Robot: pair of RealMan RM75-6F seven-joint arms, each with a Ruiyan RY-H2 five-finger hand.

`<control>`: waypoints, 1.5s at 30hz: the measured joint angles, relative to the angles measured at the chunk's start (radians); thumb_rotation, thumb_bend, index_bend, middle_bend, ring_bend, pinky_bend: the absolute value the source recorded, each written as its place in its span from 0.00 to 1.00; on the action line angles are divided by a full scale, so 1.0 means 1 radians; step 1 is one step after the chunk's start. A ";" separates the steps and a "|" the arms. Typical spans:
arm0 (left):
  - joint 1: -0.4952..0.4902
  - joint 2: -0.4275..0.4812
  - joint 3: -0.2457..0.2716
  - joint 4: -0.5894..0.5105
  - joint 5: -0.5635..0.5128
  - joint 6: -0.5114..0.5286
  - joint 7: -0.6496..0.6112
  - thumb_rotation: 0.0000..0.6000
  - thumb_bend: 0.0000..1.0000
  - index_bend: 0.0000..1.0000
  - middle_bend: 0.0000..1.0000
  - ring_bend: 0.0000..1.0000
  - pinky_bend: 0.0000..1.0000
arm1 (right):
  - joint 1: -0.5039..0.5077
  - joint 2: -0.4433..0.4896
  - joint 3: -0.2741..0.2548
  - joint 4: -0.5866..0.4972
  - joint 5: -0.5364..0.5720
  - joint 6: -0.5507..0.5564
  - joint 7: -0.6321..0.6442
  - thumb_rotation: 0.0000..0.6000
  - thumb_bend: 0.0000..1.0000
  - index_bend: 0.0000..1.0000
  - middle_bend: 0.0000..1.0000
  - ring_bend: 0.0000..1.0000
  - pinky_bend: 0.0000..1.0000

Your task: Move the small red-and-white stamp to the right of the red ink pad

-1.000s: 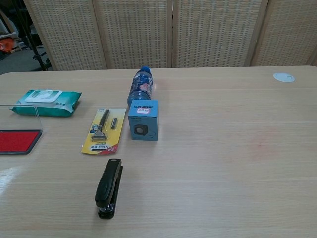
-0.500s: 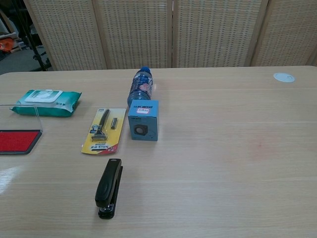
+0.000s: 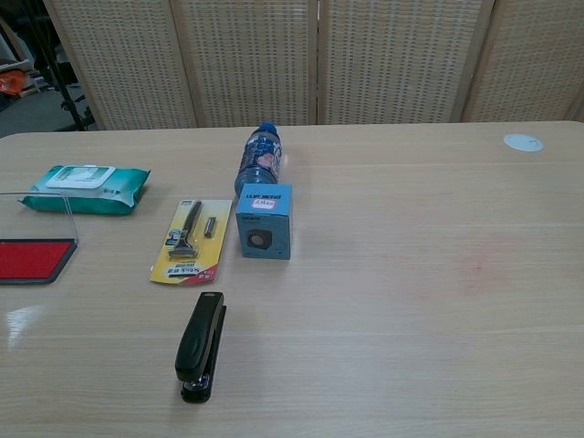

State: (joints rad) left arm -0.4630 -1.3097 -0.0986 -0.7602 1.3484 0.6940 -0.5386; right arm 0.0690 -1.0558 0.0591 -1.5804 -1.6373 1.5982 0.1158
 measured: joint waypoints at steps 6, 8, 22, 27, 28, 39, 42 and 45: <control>-0.034 -0.076 0.031 0.109 0.047 -0.025 -0.051 1.00 0.30 0.47 1.00 0.92 0.91 | 0.003 -0.002 0.005 0.003 0.013 -0.008 0.002 1.00 0.00 0.00 0.00 0.00 0.00; -0.042 -0.096 0.040 0.137 0.057 -0.033 -0.061 1.00 0.30 0.47 1.00 0.92 0.91 | 0.004 -0.003 0.005 0.003 0.014 -0.011 0.001 1.00 0.00 0.00 0.00 0.00 0.00; -0.081 -0.188 0.059 0.237 0.066 -0.077 -0.042 1.00 0.32 0.49 1.00 0.92 0.91 | 0.007 -0.007 0.006 0.011 0.024 -0.017 0.012 1.00 0.00 0.00 0.00 0.00 0.00; -0.083 -0.201 0.059 0.253 0.060 -0.085 -0.023 1.00 0.32 0.49 1.00 0.92 0.91 | 0.009 -0.007 0.007 0.013 0.026 -0.021 0.019 1.00 0.00 0.00 0.00 0.00 0.00; -0.083 -0.205 0.059 0.256 0.059 -0.086 -0.018 1.00 0.32 0.49 1.00 0.92 0.91 | 0.010 -0.006 0.007 0.014 0.027 -0.021 0.020 1.00 0.00 0.00 0.00 0.00 0.00; -0.085 -0.227 0.049 0.280 0.039 -0.100 0.019 1.00 0.32 0.52 1.00 0.92 0.91 | 0.012 -0.006 0.007 0.018 0.030 -0.025 0.031 1.00 0.00 0.00 0.00 0.00 0.00; -0.087 -0.234 0.045 0.286 0.033 -0.105 0.032 1.00 0.32 0.52 1.00 0.92 0.91 | 0.013 -0.007 0.008 0.019 0.030 -0.026 0.035 1.00 0.00 0.00 0.00 0.00 0.00; -0.089 -0.242 0.042 0.292 0.028 -0.108 0.044 1.00 0.33 0.53 1.00 0.92 0.91 | 0.014 -0.007 0.008 0.020 0.031 -0.027 0.036 1.00 0.00 0.00 0.00 0.00 0.00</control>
State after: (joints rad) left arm -0.5518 -1.5513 -0.0567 -0.4683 1.3760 0.5860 -0.4944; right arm 0.0827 -1.0625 0.0670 -1.5605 -1.6063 1.5717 0.1521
